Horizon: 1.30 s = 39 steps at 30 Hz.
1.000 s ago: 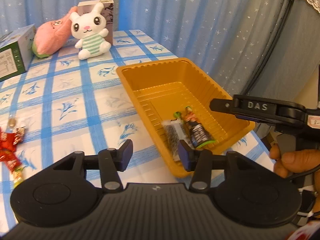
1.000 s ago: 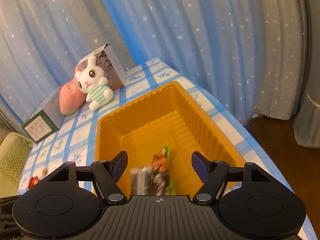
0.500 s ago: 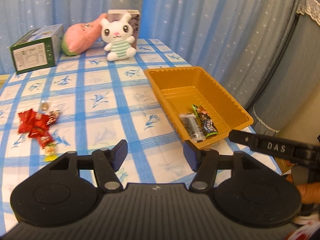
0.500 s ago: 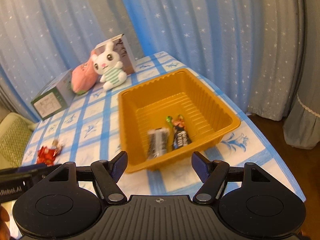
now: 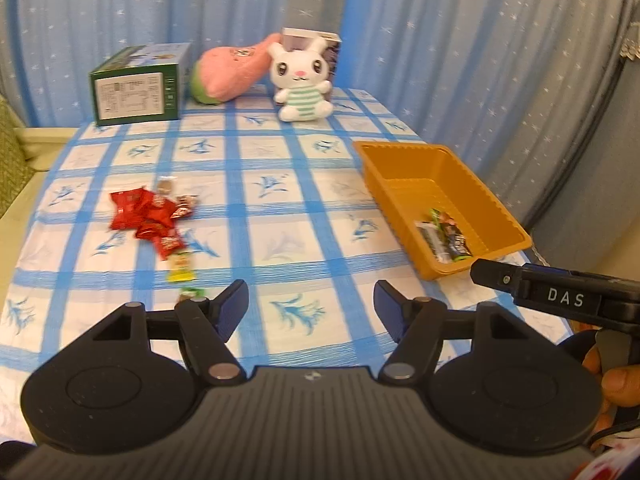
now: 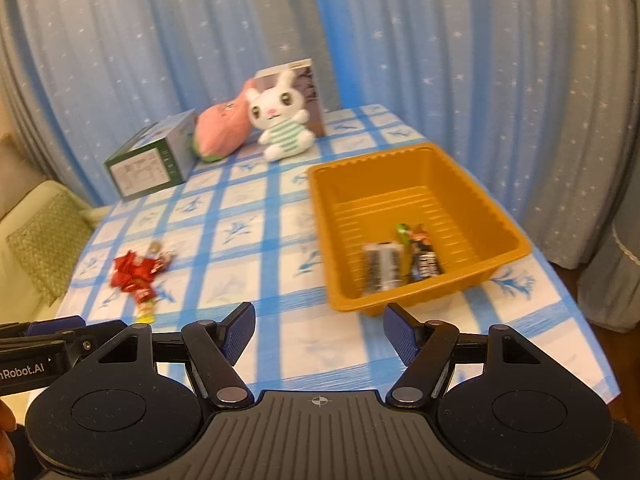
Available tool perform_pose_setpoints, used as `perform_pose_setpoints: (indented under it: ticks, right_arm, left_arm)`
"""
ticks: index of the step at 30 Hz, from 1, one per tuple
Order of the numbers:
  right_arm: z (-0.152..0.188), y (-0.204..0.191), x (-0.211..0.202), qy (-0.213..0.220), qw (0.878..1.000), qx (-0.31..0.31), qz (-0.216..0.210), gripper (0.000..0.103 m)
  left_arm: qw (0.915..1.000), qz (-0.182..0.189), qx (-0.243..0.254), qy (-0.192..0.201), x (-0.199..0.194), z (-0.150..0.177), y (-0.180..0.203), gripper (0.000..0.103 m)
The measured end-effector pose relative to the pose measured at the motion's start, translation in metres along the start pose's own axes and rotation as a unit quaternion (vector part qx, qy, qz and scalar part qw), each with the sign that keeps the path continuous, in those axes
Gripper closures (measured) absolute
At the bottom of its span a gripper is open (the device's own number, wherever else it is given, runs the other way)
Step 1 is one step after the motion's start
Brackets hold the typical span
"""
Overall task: Organize snacks
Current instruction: 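Withdraw both tools from the tray back toward the snack pile, then grasp the green-wrapped candy with the left tool while the right tool grasps the yellow candy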
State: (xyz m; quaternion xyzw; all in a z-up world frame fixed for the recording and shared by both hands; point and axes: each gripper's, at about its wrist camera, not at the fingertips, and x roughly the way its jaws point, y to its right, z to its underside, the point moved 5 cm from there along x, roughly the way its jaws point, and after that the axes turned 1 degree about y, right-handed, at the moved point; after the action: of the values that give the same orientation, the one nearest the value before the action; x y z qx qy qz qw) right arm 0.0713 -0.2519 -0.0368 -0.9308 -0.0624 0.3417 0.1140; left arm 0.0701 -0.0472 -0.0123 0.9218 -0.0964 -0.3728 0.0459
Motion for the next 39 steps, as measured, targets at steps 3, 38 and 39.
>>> perform_pose_setpoints:
  ticks: [3,38,39]
  right_arm:
    - [0.003,-0.011,-0.001,0.000,1.000,-0.010,-0.009,0.032]
    - [0.034,-0.077,0.057,-0.036,0.996,-0.061,-0.057,0.033]
    - [0.033,-0.077,0.062,-0.037,0.996,-0.062,-0.057,0.032]
  left_arm:
    - [0.9999,-0.012,-0.003,0.005,-0.008,0.004,-0.013,0.035]
    - [0.9982,-0.049,-0.014,-0.033,0.030,0.028,-0.106,0.045]
    - [0.9983,-0.045,-0.012,-0.035,0.035,0.027,-0.107,0.045]
